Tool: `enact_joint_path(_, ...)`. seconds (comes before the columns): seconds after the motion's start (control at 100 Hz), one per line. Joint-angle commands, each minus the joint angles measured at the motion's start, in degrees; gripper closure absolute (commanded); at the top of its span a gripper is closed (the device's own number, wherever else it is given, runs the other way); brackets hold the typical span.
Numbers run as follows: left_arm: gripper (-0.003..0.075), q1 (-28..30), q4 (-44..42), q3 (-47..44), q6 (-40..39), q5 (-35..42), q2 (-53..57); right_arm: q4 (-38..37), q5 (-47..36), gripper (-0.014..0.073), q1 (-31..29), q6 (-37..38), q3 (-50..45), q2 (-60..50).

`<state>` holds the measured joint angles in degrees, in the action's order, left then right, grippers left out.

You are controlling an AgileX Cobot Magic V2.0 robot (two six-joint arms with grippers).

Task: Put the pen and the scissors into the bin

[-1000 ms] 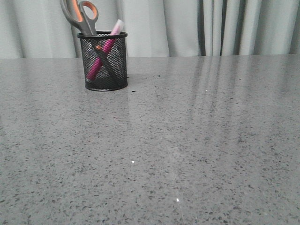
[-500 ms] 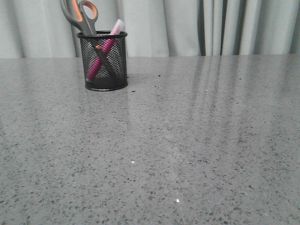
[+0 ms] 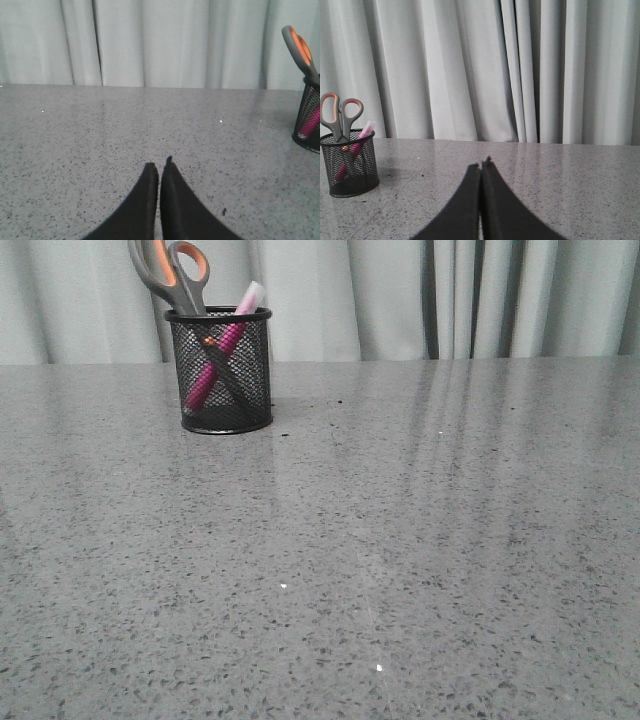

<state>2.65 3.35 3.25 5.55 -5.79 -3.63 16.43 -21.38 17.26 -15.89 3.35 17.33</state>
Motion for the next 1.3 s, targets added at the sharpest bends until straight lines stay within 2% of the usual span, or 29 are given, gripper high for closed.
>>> enact_joint_path(0.0,0.0739,-0.6,-1.8,-0.9,-1.7,5.0,1.6,-0.4,-4.0,0.0669,-0.4,-0.4,1.5,0.2)
enact_joint_path(0.18,0.0739,-0.6,-2.1,-6.0,-1.8,5.8,5.6,-0.4,-4.0,0.0669,-0.4,-0.4,1.5,0.2)
enact_joint_path(0.23,0.0739,-0.6,-2.1,-6.0,-1.8,3.5,5.8,-0.4,-4.0,0.0669,-0.4,-0.4,1.5,0.2)
enact_joint_path(0.48,0.0739,-0.5,0.3,-5.9,-1.8,3.6,5.8,-0.4,-4.0,0.0669,-0.4,-0.4,1.5,0.2)
enact_joint_path(1.29,0.0739,-0.5,0.3,-5.9,-1.8,3.6,5.8,-0.4,-4.1,0.0669,-0.4,-0.4,1.5,0.2)
